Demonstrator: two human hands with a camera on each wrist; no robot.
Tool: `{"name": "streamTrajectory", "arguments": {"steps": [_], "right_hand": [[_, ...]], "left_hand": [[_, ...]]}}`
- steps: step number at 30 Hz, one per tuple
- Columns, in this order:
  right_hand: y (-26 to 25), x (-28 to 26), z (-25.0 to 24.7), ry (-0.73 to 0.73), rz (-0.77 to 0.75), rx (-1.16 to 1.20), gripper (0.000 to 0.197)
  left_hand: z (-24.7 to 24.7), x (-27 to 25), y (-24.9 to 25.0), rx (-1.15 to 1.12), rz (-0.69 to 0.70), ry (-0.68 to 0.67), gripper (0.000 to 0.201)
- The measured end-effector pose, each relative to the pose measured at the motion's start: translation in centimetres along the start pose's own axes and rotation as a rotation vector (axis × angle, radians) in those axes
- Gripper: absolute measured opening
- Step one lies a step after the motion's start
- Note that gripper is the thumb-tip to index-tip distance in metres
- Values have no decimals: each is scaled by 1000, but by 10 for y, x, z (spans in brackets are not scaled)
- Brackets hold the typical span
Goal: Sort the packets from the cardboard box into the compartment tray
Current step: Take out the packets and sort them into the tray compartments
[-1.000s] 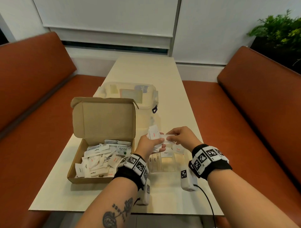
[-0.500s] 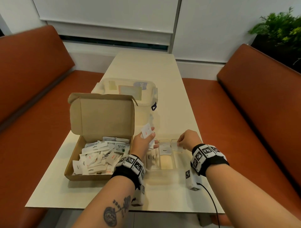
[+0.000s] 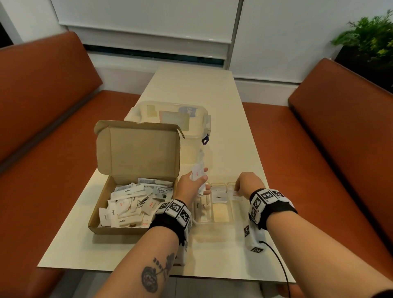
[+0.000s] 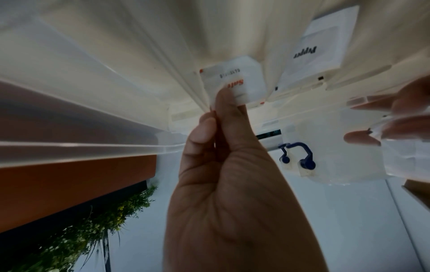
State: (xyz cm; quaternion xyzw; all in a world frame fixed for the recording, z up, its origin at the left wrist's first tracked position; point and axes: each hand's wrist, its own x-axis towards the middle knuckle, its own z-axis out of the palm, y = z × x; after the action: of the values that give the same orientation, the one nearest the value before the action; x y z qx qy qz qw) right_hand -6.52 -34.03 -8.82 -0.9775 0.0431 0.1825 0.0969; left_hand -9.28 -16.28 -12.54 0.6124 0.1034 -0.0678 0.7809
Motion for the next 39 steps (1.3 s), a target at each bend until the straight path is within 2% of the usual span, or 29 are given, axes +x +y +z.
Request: {"name": "streamTrajectory", "arguments": {"steps": [3, 8, 19, 22, 27, 29, 32, 34, 36, 39], "right_hand": [[1, 0, 2, 18, -31, -53, 24], [5, -2, 7, 118, -127, -131, 15], [10, -1, 14, 116, -108, -144, 19], [10, -2, 15, 103, -104, -116, 15], [-1, -6, 6, 194, -134, 112, 6], [-12, -11, -2, 263, -197, 270, 12], [-32, -21, -16, 348, -340, 500, 10], [-42, -28, -23, 330, -422, 610, 14], [-47, -33, -28, 260, -476, 597, 19], [-49, -35, -30, 178, -476, 584, 7]], "left_hand": [[-1, 1, -1, 35, 11, -8, 27], [-3, 3, 0, 76, 24, -19, 26], [-5, 6, 1, 116, 12, -28, 21], [-5, 4, 3, 115, 11, -33, 21], [-3, 1, 8, 63, -10, -53, 22], [-1, -2, 11, 32, -21, -69, 22], [3, -9, 16, 46, -66, -146, 20], [6, -13, 20, 98, -117, -224, 23], [8, -17, 24, 124, -149, -317, 20], [8, -21, 29, 112, -156, -371, 13]]}}
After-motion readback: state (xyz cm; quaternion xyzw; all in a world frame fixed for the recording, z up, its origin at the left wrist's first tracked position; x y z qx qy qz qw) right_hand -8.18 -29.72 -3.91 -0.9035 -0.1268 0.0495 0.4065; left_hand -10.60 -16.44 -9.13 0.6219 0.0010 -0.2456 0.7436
